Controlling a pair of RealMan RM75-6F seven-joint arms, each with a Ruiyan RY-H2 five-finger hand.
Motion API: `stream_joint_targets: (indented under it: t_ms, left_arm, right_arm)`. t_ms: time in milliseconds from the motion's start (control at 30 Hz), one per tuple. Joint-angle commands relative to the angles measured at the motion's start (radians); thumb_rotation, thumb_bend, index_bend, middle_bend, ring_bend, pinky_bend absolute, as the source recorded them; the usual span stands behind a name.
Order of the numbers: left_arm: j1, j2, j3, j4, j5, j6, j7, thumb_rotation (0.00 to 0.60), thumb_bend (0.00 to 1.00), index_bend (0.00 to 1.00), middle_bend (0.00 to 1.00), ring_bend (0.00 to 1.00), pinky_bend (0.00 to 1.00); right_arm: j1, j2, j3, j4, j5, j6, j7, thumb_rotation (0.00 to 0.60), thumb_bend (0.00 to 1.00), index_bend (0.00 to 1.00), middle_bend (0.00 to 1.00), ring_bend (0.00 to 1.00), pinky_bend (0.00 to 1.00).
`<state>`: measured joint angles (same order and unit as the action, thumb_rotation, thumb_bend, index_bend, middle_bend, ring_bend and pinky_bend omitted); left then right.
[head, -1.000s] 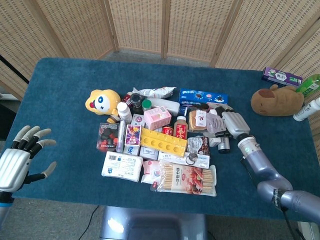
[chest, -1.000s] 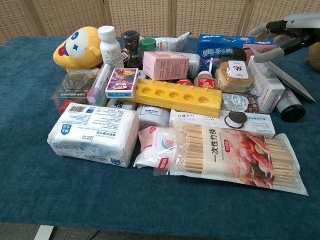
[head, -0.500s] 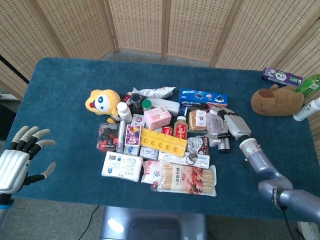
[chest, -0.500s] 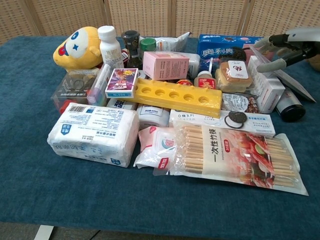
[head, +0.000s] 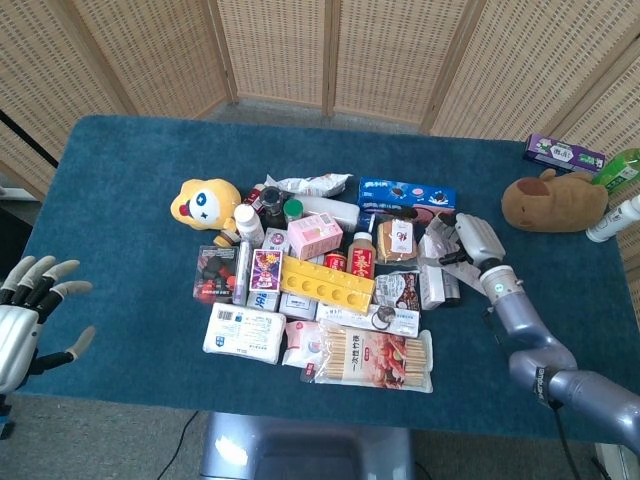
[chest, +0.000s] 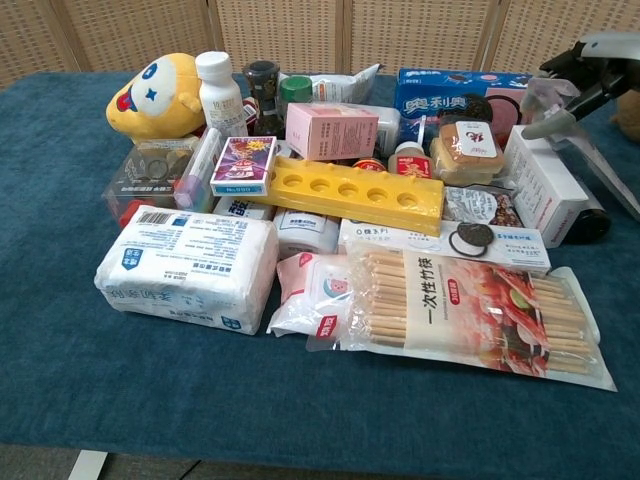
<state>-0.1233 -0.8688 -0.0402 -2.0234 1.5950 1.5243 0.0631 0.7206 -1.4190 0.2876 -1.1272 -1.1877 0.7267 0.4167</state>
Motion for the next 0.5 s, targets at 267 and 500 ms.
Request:
stream_joint_targets:
  t_ms: [267,500]
  left_arm:
    - [-0.011,-0.013,-0.005,0.019,0.002,-0.020,-0.016,0.519,0.36,0.29,0.19,0.11,0.00]
    - [-0.020,-0.028,-0.007,0.030,0.002,-0.034,-0.020,0.520,0.36,0.29,0.19,0.11,0.00]
  right_arm:
    - [-0.048,0.068,0.015,-0.054,-0.038,0.107,0.029,0.600,0.06,0.63,1.00,1.00,0.72]
    - [-0.076,0.159,0.043,-0.204,-0.026,0.188,-0.044,0.599,0.06,0.62,1.00,1.00,0.72]
